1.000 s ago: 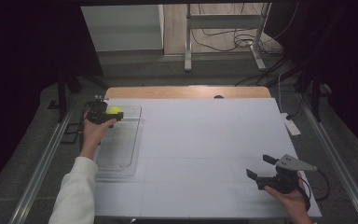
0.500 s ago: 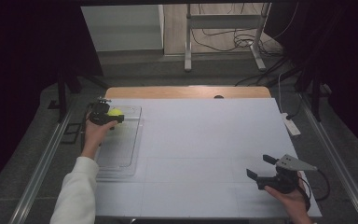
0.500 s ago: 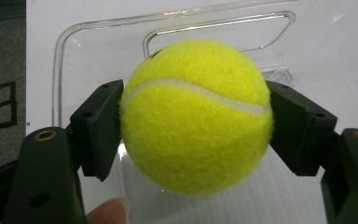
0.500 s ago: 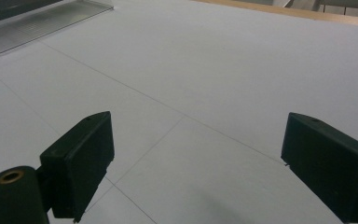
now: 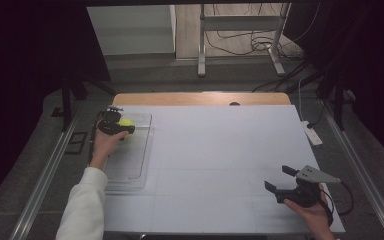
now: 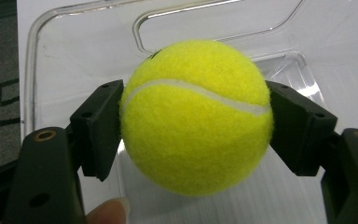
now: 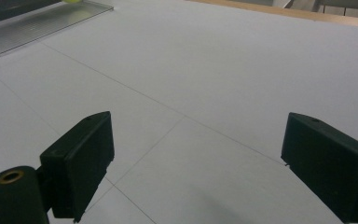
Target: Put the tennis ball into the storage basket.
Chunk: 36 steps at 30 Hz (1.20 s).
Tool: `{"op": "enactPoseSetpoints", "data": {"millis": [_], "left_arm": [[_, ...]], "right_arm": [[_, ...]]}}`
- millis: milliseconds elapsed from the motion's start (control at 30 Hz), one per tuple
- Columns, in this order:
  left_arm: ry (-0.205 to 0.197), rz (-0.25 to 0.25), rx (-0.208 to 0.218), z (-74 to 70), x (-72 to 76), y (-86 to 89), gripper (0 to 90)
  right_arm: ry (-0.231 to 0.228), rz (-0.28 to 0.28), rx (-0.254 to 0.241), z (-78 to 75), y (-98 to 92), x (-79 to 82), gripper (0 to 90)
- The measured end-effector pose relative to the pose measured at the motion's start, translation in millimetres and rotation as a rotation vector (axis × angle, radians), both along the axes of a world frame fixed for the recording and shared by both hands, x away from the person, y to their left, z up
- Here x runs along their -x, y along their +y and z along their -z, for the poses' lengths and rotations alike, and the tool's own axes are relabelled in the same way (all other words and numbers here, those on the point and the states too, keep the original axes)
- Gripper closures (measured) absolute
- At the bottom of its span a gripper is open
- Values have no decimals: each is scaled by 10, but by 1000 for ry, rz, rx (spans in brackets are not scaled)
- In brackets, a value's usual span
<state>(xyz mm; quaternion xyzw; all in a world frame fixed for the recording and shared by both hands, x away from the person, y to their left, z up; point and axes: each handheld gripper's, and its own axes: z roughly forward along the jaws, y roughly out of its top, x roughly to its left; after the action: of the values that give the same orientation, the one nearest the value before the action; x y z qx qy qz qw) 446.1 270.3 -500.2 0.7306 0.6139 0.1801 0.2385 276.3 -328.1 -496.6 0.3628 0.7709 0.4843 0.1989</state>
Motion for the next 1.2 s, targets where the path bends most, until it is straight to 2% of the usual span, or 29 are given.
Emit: {"op": "enactPoseSetpoints", "data": {"millis": [267, 467, 900, 1000, 1200], "left_arm": [[20, 8, -24, 28, -19, -28, 267], [42, 25, -67, 59, -35, -75, 265], [41, 24, -67, 61, -40, -80, 257], [27, 24, -68, 47, -34, -86, 237], [-39, 20, -42, -50, 5, -100, 199]], "right_arm": [[1, 0, 1, 0, 3, 2, 96], [1, -1, 0, 1, 3, 2, 96], [4, -1, 2, 4, 4, 0, 96], [5, -1, 1, 6, 4, -1, 96], [7, -2, 1, 8, 4, -3, 96]]}}
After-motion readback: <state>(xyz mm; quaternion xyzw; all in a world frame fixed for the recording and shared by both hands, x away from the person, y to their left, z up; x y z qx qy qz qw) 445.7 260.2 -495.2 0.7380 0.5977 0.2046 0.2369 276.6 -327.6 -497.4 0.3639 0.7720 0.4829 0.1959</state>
